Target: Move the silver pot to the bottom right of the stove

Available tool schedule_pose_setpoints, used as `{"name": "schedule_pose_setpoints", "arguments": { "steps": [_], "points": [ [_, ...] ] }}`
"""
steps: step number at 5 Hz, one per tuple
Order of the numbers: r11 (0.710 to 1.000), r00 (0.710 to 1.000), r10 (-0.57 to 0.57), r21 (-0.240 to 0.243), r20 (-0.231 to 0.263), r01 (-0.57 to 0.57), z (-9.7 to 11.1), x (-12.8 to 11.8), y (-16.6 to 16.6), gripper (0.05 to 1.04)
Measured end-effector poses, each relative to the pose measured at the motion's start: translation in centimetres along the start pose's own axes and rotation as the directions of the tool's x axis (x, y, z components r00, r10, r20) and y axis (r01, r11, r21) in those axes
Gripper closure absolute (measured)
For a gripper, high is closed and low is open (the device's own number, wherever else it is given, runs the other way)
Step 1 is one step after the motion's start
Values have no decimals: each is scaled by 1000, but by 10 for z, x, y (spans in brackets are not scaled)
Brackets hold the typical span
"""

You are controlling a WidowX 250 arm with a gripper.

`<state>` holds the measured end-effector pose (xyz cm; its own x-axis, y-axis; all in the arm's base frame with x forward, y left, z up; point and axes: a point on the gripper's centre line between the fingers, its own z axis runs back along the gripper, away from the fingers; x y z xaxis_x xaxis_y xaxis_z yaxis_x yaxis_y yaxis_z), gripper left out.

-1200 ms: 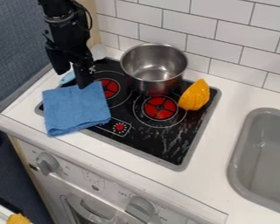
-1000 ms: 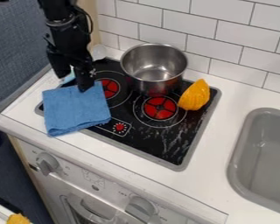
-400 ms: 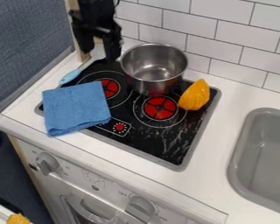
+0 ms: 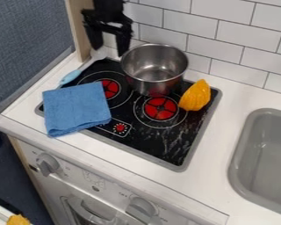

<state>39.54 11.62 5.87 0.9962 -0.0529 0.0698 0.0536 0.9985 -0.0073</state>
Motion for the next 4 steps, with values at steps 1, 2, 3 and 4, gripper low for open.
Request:
{"name": "schedule_pose_setpoints", "arguments": {
  "steps": [1,2,3,4],
  "points": [
    [997,997,-72,4,-43,72,-18,-2,-27,83],
    [996,994,-88,-1,-60,88,-30,-4,-30,133],
    [997,996,-83,-3,-40,83,-31,-1,-28,416],
    [998,997,-66,-9,-46,65,-31,-4,-22,715]
  ]
}}
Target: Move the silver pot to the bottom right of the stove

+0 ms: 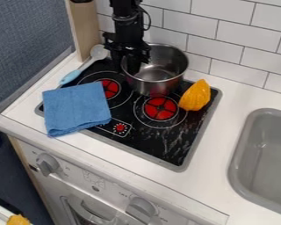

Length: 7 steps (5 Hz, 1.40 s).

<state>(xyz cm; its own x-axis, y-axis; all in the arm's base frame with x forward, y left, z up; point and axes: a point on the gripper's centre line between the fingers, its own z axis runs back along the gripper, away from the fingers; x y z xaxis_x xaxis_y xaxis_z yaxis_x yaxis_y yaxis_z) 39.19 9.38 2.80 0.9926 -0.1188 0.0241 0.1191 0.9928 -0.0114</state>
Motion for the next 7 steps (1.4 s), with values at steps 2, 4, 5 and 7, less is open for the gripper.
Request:
{"name": "schedule_pose_setpoints", "arguments": {
  "steps": [2,4,5,7],
  "points": [
    [999,1000,17,-34,18,-16,10,-3,5,1001],
    [998,978,1,-55,208,11,94,-45,-12,1003],
    [995,978,-92,-19,185,97,91,-79,-37,1003],
    [966,963,-256,68,84,250,52,-101,-75,1003]
  ]
}}
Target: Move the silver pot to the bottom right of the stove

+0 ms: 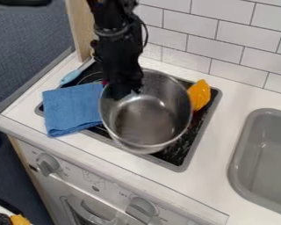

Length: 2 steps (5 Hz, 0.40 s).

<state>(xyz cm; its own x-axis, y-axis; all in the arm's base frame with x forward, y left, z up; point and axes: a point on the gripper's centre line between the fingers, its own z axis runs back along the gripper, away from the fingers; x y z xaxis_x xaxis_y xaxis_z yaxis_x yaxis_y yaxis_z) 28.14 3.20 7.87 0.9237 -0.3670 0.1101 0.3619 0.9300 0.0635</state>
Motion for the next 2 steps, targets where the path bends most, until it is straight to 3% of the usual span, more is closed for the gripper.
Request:
{"name": "schedule_pose_setpoints", "arguments": {
  "steps": [1,2],
  "points": [
    [1000,998,-15,9,-56,16,-25,2,-7,1003],
    [1000,996,-17,7,-83,18,-36,1,-10,1003]
  ]
}}
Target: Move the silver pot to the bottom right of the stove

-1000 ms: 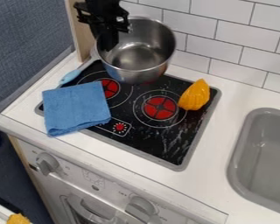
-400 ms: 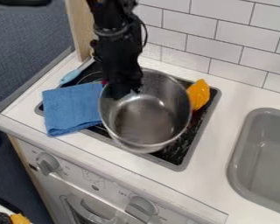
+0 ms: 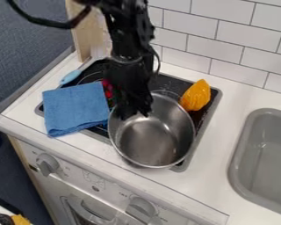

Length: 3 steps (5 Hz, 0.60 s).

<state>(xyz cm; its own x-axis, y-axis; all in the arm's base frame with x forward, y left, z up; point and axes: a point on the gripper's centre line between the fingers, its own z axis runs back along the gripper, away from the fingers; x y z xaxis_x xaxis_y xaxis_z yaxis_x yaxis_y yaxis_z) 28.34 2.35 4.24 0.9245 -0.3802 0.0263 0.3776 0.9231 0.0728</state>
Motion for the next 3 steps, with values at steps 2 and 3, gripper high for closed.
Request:
{"name": "schedule_pose_setpoints", "arguments": {
  "steps": [2,3],
  "points": [
    [998,998,-56,13,-6,56,0,3,-7,792],
    [1000,1000,-20,-14,6,20,10,0,-3,509]
  ]
}}
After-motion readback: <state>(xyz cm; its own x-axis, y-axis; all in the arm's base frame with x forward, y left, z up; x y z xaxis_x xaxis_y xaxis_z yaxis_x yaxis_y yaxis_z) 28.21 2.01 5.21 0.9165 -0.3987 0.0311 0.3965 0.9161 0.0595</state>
